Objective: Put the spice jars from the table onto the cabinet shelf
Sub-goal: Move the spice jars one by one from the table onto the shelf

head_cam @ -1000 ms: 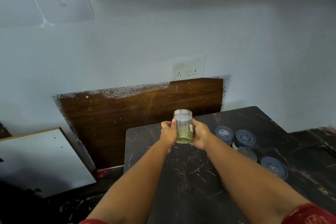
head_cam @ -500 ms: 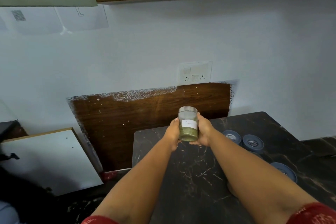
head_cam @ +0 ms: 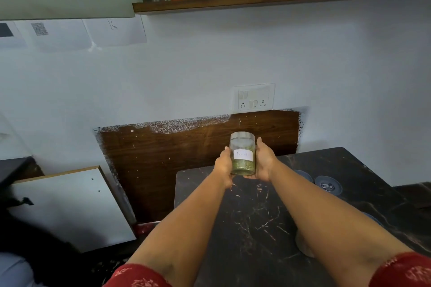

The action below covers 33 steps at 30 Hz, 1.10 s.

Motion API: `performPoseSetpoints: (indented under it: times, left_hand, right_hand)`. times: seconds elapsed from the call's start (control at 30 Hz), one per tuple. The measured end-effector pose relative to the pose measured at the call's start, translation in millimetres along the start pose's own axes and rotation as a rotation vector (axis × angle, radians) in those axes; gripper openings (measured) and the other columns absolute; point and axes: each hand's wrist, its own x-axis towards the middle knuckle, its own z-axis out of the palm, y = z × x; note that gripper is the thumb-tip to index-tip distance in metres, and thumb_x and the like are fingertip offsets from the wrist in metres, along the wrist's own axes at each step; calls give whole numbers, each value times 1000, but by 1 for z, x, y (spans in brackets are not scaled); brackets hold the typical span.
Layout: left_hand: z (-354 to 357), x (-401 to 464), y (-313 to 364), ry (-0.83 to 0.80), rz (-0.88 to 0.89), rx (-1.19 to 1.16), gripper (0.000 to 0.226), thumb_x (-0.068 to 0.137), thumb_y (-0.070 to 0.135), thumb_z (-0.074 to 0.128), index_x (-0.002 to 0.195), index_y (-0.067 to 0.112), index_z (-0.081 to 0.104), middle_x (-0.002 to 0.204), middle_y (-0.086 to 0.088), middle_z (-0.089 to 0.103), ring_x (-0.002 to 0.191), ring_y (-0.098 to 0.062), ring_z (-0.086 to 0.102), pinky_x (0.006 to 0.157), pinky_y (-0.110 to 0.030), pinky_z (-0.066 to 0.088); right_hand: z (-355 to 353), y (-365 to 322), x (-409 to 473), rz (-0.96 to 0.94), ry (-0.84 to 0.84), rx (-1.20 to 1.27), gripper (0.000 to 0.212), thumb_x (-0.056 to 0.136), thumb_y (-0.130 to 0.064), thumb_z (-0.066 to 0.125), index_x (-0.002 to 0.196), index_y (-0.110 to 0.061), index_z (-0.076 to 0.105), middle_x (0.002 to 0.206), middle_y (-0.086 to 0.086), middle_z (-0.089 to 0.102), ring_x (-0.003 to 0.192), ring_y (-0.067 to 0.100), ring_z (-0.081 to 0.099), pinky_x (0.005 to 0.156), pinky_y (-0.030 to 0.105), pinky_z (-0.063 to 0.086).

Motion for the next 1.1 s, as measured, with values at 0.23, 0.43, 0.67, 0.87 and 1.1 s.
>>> performPoseSetpoints:
  times: [0.23, 0.43, 0.67, 0.87, 1.1]
  left_hand:
    - [12, -7, 30, -17, 56, -112, 42, 104, 39, 35, 117, 12, 64, 101, -12, 73, 92, -27, 70, 84, -40, 56]
    - [51, -12, 114, -34, 271, -106, 31, 96, 31, 43, 113, 14, 63, 115, -20, 67, 100, -36, 67, 87, -47, 57]
    - [99, -51, 244, 94, 891, 170, 35, 100, 39, 45, 131, 21, 43, 131, -5, 33, 109, -22, 53, 91, -35, 50]
    - [131, -69, 330, -27, 1080, 139, 45, 95, 54, 47, 127, 23, 47, 123, -6, 60, 105, -17, 64, 81, -33, 57]
    - [145, -53, 383, -41, 1095, 463, 56, 101, 59, 19, 136, 28, 50, 127, -2, 62, 118, -17, 58, 99, -34, 46]
  right_hand:
    - [12, -20, -16, -111, -168, 46, 54, 88, -58, 55, 118, -14, 63, 115, 17, 69, 109, 36, 65, 98, 54, 47]
    - [44, -79, -18, -430, -118, -163, 64, 78, -7, 77, 133, -13, 44, 119, 15, 63, 105, 30, 65, 81, 40, 58]
    - [113, -198, -53, -857, 38, -270, 72, 70, -27, 82, 127, -27, 39, 110, 2, 63, 97, 20, 66, 87, 39, 57]
    - [146, -289, -87, -1160, 127, -383, 76, 71, -36, 81, 133, -30, 37, 107, -4, 63, 93, 13, 64, 78, 32, 57]
    - [147, -364, -75, -1201, 168, -622, 98, 69, -39, 82, 146, -27, 23, 121, -1, 57, 107, 20, 59, 88, 30, 51]
